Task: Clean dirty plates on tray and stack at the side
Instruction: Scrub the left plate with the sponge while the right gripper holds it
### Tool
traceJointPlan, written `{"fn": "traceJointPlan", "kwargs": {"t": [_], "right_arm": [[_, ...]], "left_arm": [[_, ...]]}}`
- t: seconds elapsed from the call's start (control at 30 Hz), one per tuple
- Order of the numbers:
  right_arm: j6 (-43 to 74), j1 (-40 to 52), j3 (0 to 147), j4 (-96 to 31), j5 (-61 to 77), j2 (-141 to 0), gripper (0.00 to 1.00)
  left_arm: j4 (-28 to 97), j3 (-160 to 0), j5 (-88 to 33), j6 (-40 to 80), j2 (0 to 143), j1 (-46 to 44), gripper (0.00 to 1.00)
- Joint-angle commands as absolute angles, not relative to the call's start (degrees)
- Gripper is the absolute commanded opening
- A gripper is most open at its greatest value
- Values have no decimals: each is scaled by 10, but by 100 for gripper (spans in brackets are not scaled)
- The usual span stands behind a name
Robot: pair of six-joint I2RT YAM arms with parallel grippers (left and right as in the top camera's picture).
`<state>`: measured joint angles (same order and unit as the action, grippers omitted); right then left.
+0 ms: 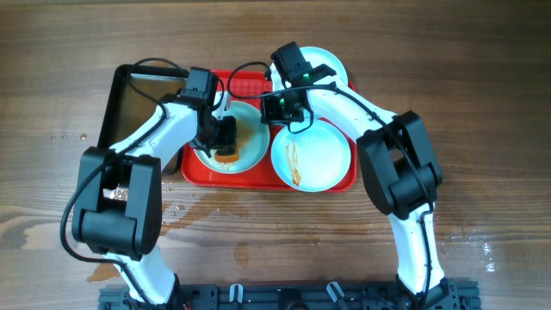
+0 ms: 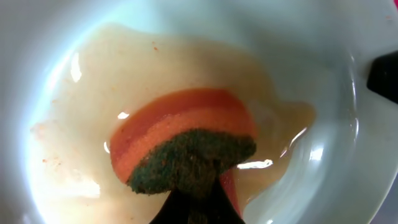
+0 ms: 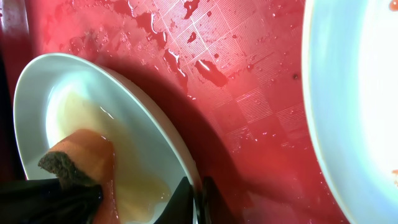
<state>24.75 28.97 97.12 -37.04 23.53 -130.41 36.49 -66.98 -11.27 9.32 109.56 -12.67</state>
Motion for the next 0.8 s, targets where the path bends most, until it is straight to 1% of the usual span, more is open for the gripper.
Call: {"fn": "traceJointPlan", "kwargs": {"t": [0.0, 0.17, 0.33, 0.4, 0.47, 0.53, 0.67, 0.77], "right_arm": [[270, 295, 978, -364, 231, -1318, 4], [272, 295, 978, -359, 231, -1318, 4], [272, 295, 978, -356, 232, -1318, 4], [272, 295, 978, -356, 232, -1318, 4], [272, 295, 978, -356, 232, -1318, 4], [278, 295, 978, -356, 232, -1318, 4], [295, 294, 978, -346, 223, -1318, 4], [309, 288, 978, -331, 221, -1318, 4]], "left_arm": [[387, -643, -37, 211, 1128, -131, 4], [418, -643, -31, 382, 1128, -144, 4], [416, -643, -30, 418, 1128, -184, 4], [404, -643, -19, 450, 1128, -197, 4], [384, -643, 23, 484, 1128, -208, 4], [357, -643, 96, 499, 1128, -213, 4], [306, -643, 207, 500, 1128, -211, 4], [273, -643, 248, 489, 1128, -205, 4]]}}
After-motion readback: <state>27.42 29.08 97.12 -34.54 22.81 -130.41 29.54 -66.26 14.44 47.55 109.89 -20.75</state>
